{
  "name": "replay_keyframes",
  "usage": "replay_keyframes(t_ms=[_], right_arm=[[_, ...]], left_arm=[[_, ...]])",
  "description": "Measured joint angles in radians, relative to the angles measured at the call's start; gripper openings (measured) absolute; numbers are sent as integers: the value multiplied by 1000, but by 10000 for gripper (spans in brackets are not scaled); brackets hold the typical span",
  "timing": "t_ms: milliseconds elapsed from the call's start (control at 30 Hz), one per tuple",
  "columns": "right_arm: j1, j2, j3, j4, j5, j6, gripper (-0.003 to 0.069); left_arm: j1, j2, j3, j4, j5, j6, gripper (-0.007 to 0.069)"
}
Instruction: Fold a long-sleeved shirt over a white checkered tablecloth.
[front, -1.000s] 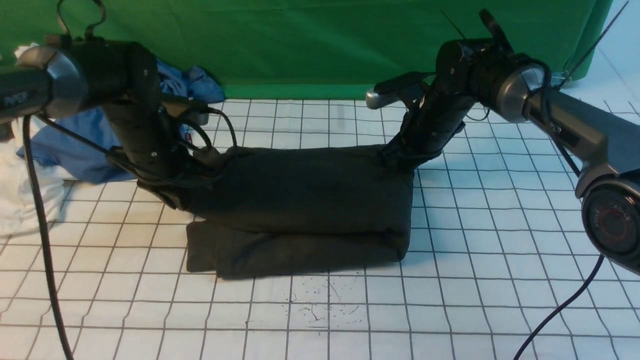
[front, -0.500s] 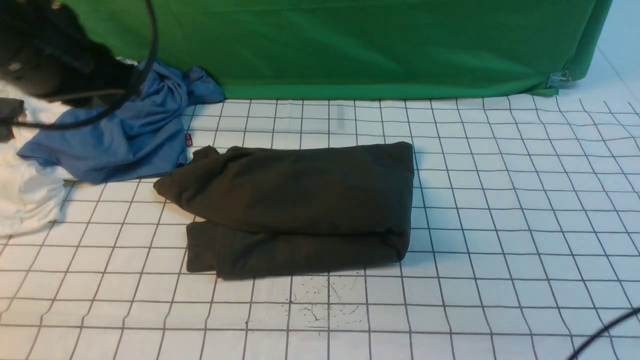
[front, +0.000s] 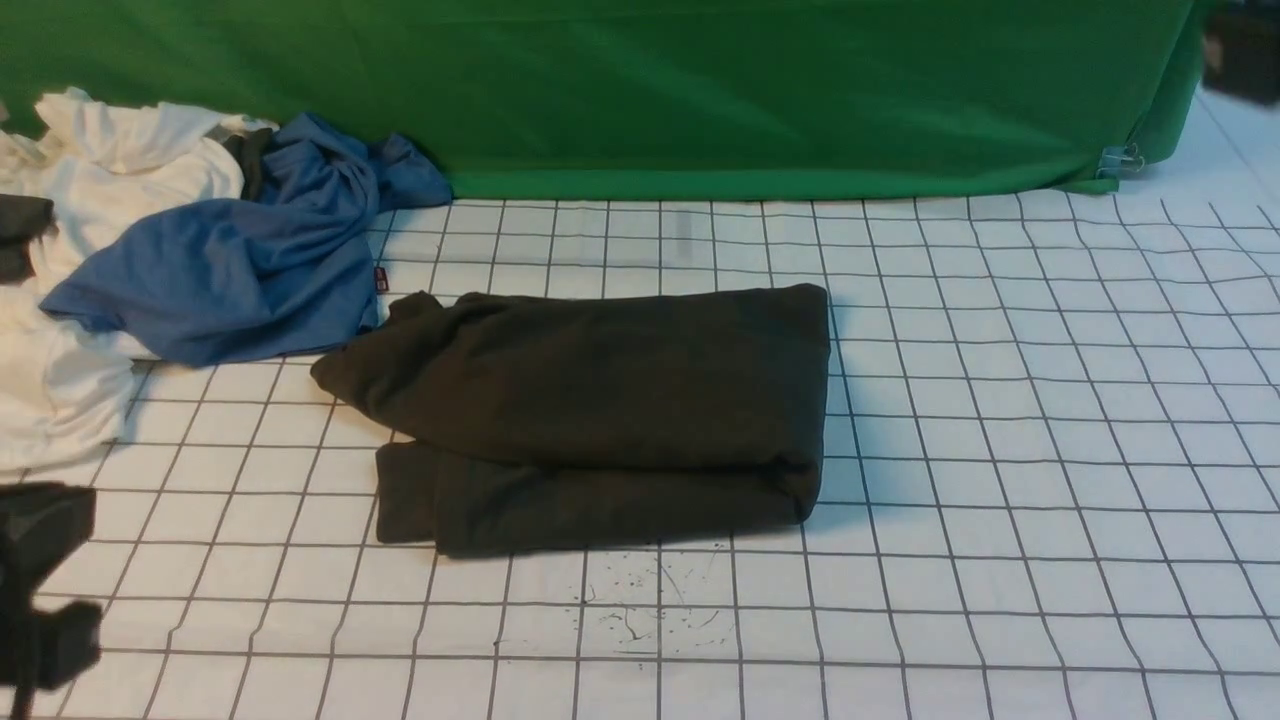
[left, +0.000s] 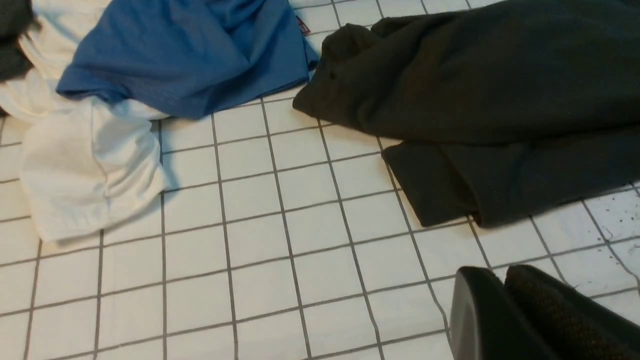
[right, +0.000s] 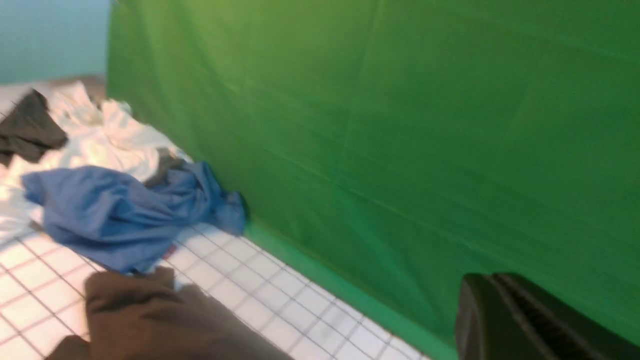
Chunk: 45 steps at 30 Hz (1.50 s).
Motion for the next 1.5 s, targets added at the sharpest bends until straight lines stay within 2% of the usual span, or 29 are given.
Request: replay_keyframes(t_ms=[267, 400, 1233, 1300, 1400, 1500], right_arm=[[15, -335, 302, 0, -96, -3, 68], [15, -437, 353, 0, -135, -5, 69], [15, -470, 363, -4, -166, -4, 122], [15, -479, 376, -7, -202, -16, 104], [4, -512, 422, -12, -222, -20, 29], [-54, -566, 513, -46, -231, 16, 15]], left_arm=[[0, -406, 179, 18, -201, 2, 13], [0, -498, 194, 61, -222, 2, 13], [0, -504, 199, 76, -228, 25, 34], [0, -504, 199, 76, -228, 25, 36], [0, -504, 199, 76, -228, 25, 38], [0, -504, 199, 76, -229, 25, 42]])
